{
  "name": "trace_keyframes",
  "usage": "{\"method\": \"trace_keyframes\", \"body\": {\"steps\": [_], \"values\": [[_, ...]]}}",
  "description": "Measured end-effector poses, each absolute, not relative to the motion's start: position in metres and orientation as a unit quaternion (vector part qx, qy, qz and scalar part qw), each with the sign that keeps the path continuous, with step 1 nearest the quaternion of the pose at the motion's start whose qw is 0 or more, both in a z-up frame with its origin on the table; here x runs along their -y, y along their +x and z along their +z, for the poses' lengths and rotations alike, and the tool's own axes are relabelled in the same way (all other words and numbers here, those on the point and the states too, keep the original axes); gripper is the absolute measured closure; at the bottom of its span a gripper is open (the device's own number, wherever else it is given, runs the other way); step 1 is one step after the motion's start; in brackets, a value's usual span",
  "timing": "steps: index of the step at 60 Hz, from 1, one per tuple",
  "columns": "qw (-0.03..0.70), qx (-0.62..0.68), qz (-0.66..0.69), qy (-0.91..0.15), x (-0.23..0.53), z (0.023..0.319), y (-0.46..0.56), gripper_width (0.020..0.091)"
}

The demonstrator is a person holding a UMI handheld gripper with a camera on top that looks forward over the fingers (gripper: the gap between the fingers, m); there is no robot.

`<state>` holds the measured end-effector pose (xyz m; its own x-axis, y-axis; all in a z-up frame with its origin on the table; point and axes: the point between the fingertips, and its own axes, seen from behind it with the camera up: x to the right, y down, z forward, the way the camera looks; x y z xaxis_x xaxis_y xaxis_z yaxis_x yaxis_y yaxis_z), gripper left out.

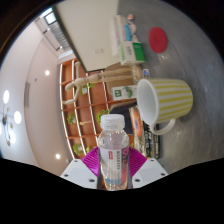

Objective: Pour water

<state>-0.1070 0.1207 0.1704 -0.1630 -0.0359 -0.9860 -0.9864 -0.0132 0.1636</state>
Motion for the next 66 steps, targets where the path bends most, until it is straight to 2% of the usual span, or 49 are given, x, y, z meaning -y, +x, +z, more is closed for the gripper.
{"method": "trace_keyframes", "body": {"steps": [12, 22, 28, 30, 31, 35, 41, 43, 44, 46, 60, 66], "values": [[0.626, -0.340, 0.274, -0.646, -0.099, 0.235, -0.062, 0.0725], [0.671, -0.232, 0.001, -0.704, -0.082, 0.243, 0.022, 0.0729], [0.666, -0.213, -0.113, -0.706, -0.068, 0.234, 0.077, 0.0729], [0.668, -0.211, -0.134, -0.700, -0.069, 0.219, 0.094, 0.0728], [0.666, -0.212, -0.139, -0.702, -0.062, 0.229, 0.099, 0.0728], [0.666, -0.210, -0.155, -0.698, -0.062, 0.220, 0.120, 0.0729], [0.650, -0.211, -0.185, -0.706, -0.065, 0.186, 0.153, 0.0730], [0.642, -0.211, -0.191, -0.712, -0.068, 0.176, 0.160, 0.0729], [0.642, -0.208, -0.194, -0.712, -0.075, 0.161, 0.169, 0.0729], [0.635, -0.205, -0.196, -0.718, -0.078, 0.166, 0.172, 0.0729], [0.612, -0.201, -0.175, -0.744, -0.114, 0.108, 0.185, 0.0727], [0.622, -0.210, -0.169, -0.735, -0.109, 0.110, 0.188, 0.0724]]}}
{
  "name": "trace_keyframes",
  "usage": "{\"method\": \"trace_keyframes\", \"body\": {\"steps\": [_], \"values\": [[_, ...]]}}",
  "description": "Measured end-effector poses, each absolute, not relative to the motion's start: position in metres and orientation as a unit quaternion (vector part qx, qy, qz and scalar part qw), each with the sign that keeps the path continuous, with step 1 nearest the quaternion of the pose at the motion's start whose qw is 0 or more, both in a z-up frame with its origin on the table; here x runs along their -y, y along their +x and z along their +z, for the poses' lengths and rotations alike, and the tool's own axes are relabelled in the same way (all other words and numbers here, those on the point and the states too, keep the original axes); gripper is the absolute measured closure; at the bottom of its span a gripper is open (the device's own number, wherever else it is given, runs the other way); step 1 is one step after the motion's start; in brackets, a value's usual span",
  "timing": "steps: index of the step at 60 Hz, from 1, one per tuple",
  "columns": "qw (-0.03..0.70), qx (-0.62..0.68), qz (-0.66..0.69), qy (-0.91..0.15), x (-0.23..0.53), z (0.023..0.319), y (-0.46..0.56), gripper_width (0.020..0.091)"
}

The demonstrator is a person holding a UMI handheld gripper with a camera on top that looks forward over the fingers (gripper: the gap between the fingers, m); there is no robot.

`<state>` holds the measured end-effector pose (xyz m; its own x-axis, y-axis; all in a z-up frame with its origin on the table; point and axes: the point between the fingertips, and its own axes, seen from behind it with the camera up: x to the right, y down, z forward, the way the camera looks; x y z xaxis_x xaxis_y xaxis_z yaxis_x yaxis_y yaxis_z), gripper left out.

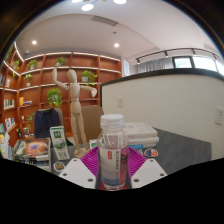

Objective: Pour water

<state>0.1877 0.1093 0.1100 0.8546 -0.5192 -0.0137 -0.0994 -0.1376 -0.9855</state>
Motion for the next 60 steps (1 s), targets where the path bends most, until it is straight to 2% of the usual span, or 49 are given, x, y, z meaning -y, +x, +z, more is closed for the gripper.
{"method": "trace_keyframes", "body": {"steps": [4, 11, 13, 17, 23, 34, 45, 54, 60], "values": [[0.625, -0.219, -0.160, -0.732, -0.107, 0.111, 0.189, 0.0693], [0.630, -0.235, -0.148, -0.725, -0.108, 0.109, 0.190, 0.0592], [0.630, -0.237, -0.139, -0.726, -0.108, 0.108, 0.187, 0.0534], [0.628, -0.231, -0.120, -0.733, -0.103, 0.106, 0.177, 0.0373], [0.629, -0.223, -0.108, -0.737, -0.093, 0.107, 0.164, 0.0228], [0.629, -0.188, -0.110, -0.746, -0.039, 0.117, 0.124, 0.0231], [0.608, -0.132, -0.114, -0.775, 0.033, 0.145, 0.081, 0.0228], [0.577, -0.123, -0.110, -0.800, 0.084, 0.148, 0.060, 0.0227], [0.586, -0.118, -0.088, -0.797, 0.105, 0.159, 0.040, 0.0226]]}}
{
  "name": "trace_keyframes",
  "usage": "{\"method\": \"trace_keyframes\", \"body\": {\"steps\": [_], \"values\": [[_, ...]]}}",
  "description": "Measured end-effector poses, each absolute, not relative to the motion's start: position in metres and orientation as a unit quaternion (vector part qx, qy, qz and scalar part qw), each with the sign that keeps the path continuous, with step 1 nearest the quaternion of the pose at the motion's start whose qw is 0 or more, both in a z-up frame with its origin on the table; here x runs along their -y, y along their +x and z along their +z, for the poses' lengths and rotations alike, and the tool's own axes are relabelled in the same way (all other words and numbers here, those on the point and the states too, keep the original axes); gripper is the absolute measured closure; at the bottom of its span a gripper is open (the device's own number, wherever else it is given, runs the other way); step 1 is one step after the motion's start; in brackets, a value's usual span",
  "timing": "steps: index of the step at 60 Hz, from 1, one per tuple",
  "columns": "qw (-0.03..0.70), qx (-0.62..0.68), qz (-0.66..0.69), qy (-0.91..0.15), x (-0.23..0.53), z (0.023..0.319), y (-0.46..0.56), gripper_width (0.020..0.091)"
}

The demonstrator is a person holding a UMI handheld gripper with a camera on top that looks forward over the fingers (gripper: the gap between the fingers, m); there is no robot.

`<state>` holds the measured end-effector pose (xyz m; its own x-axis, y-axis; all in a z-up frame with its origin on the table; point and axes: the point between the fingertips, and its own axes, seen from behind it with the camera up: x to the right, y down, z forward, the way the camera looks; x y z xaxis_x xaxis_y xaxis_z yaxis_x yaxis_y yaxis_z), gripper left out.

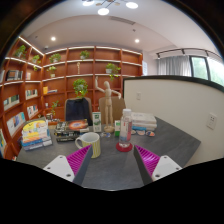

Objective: Pour water

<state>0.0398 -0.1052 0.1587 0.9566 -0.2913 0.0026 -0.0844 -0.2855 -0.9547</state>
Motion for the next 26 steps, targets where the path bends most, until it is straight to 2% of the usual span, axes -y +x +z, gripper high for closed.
{"method": "trace_keyframes", "body": {"steps": [18, 26], "values": [[0.615, -0.089, -0.055, -0.782, 0.133, 0.197, -0.011, 0.0226], [0.615, -0.079, -0.057, -0.782, 0.137, 0.201, -0.022, 0.0223]]}}
